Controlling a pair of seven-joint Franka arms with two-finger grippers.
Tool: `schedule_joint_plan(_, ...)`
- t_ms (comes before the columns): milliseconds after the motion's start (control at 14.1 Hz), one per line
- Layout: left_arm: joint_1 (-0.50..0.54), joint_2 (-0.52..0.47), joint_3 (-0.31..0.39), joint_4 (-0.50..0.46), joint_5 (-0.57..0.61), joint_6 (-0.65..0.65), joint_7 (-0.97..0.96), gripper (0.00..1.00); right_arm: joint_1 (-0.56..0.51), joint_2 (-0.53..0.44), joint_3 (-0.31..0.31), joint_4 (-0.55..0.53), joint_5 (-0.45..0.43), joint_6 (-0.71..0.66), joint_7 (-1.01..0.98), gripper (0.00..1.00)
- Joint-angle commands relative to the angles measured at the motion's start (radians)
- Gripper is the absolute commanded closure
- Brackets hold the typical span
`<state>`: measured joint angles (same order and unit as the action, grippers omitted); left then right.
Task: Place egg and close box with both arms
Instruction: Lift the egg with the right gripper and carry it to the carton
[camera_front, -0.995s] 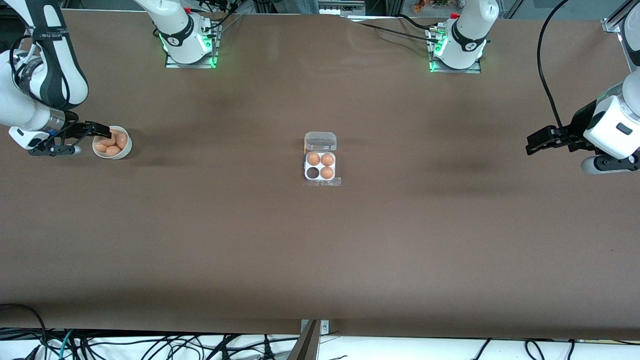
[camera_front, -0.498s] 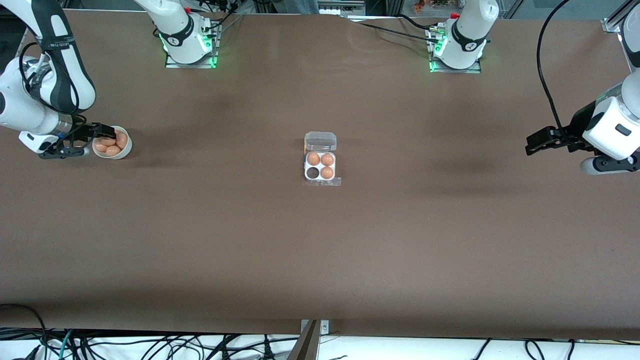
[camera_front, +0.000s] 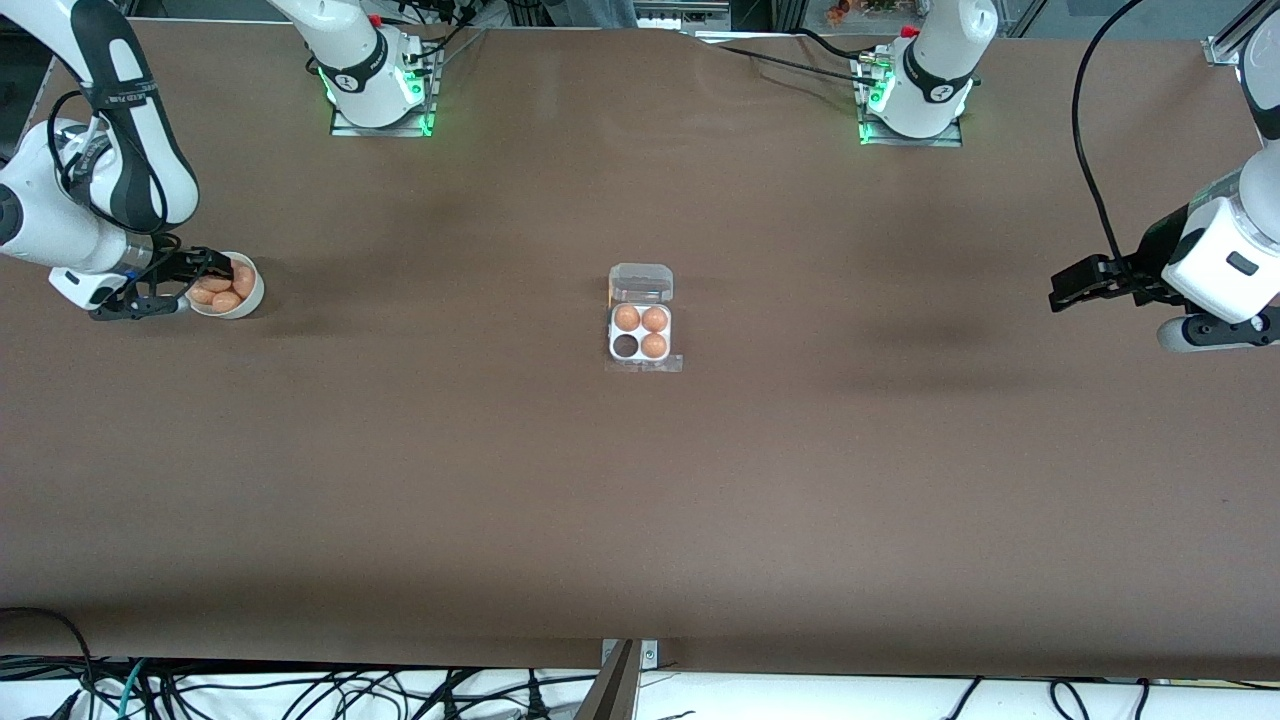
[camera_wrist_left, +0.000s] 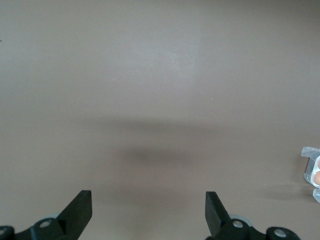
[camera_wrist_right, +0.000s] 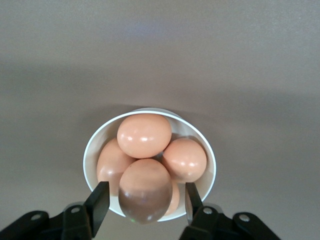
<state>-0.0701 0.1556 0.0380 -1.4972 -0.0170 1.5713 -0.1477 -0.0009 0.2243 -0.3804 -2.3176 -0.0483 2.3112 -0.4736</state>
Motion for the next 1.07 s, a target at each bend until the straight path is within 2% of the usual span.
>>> schedule_joint_plan(0, 0.003, 0.001, 0.002, 0.003, -0.012, -0.010, 0.023, 0.00, -0.001, -0.006, 0.001, -0.011, -0.013, 0.007, -0.008, 0.37)
schedule_joint_plan(640, 0.003, 0.001, 0.002, 0.003, -0.012, -0.010, 0.023, 0.00, 0.004, -0.006, 0.005, -0.003, -0.012, -0.024, -0.003, 0.57)
schedule_joint_plan(853, 0.003, 0.001, 0.002, 0.002, -0.012, -0.010, 0.023, 0.00, 0.010, -0.008, 0.006, 0.023, -0.012, -0.061, 0.001, 0.58)
schedule_joint_plan(995, 0.003, 0.001, 0.002, 0.002, -0.012, -0.010, 0.023, 0.00, 0.027, -0.008, 0.006, 0.079, -0.012, -0.143, 0.012, 0.58)
